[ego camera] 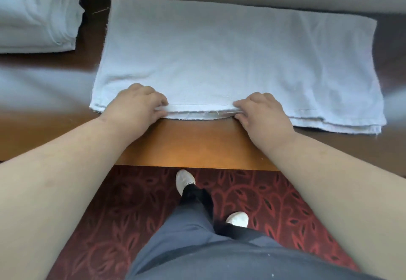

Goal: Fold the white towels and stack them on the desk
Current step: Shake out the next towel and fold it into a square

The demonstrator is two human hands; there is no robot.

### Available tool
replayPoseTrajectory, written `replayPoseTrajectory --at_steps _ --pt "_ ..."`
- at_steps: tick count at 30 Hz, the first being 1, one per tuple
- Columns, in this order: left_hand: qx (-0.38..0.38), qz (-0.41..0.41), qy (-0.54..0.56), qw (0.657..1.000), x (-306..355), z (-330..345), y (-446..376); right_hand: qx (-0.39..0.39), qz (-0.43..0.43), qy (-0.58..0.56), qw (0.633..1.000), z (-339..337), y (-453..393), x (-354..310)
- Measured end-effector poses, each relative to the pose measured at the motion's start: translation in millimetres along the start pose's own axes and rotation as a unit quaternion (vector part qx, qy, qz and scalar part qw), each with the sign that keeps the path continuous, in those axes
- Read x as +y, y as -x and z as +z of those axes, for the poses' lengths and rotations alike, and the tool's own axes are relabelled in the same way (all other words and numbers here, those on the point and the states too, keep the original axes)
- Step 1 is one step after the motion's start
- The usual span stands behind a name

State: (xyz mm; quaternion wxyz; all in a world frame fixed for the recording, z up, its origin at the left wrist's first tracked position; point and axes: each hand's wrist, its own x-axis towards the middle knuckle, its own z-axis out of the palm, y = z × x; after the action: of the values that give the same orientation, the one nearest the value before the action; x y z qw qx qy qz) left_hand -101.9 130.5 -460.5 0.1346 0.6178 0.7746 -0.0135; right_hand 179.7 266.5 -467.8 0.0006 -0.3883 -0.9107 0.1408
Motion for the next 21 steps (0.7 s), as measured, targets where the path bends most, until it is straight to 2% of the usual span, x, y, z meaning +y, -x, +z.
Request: replayPoseTrajectory --at_steps 3,6,8,10,12,16,19,21 --pt "-0.030 0.003 -0.035 0.999 0.5 2.7 1.6 -0.038 0.001 -0.030 0.999 -5.0 -0.7 1.1" --pt "-0.023 -0.010 -0.027 0.999 -4.9 7.0 7.0 -0.098 -0.004 -0.080 0.992 -16.7 -7.5 4.2" --pt "-0.026 -0.018 -0.043 0.999 -5.0 8.5 5.5 -0.095 0.019 -0.123 0.988 -25.2 -2.0 17.9" --pt "-0.048 -0.036 -0.062 0.996 -1.3 7.7 0.8 -0.066 0.042 -0.095 0.992 -28.8 14.4 40.0" --pt "-0.078 -0.058 -0.089 0.991 4.4 4.8 -1.5 -0.069 0.057 -0.045 0.995 -27.5 35.8 61.1" --pt "-0.106 -0.051 -0.175 0.977 11.8 1.5 1.4 -0.050 0.084 -0.064 0.993 -22.4 50.1 79.3" --pt "-0.140 -0.074 -0.201 0.967 20.9 -0.6 8.1 -0.066 0.105 -0.108 0.986 -29.5 46.7 74.7" --pt "-0.175 -0.098 -0.219 0.955 33.1 -9.5 9.5 -0.103 0.112 -0.140 0.978 -35.8 47.7 73.7"
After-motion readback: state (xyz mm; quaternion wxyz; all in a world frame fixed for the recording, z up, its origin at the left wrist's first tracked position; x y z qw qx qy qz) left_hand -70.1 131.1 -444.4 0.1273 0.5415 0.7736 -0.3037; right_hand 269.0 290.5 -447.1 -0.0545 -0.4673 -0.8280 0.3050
